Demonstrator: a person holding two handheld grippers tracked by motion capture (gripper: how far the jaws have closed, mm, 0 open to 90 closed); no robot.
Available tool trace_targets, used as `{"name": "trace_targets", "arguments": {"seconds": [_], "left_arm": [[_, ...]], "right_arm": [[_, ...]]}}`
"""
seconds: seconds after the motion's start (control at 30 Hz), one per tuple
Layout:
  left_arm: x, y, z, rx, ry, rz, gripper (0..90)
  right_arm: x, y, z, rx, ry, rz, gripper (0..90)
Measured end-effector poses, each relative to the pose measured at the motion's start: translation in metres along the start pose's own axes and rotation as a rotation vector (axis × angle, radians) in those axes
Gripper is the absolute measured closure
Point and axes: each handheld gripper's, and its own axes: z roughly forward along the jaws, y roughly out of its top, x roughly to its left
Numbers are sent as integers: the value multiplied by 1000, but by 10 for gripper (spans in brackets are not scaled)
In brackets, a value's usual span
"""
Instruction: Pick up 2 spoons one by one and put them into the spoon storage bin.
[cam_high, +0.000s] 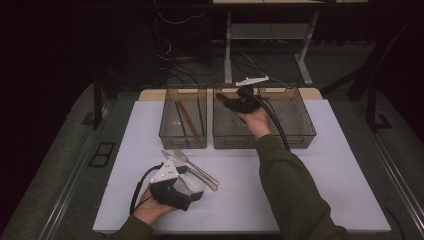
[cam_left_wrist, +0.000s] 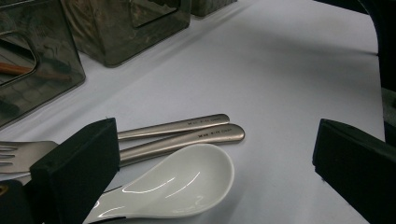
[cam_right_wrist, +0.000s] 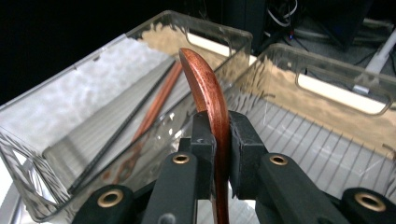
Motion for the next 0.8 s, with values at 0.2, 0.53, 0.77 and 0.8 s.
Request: {"name": "trace_targets", "arguments": {"seconds": [0.2, 0.53, 0.77, 0.8], "left_arm": [[0, 0, 0, 1, -1, 4, 0], [-1, 0, 0, 1, -2, 2, 0], [0, 0, 0, 2, 1, 9, 0], [0, 0, 0, 1, 1, 4, 0]], "right_arm": [[0, -3, 6, 37, -1, -12, 808], [-4, -10, 14, 149, -41, -12, 718], [-3, -8, 8, 138, -35, -28, 607], [-3, -8, 6, 136, -28, -33, 586]]}}
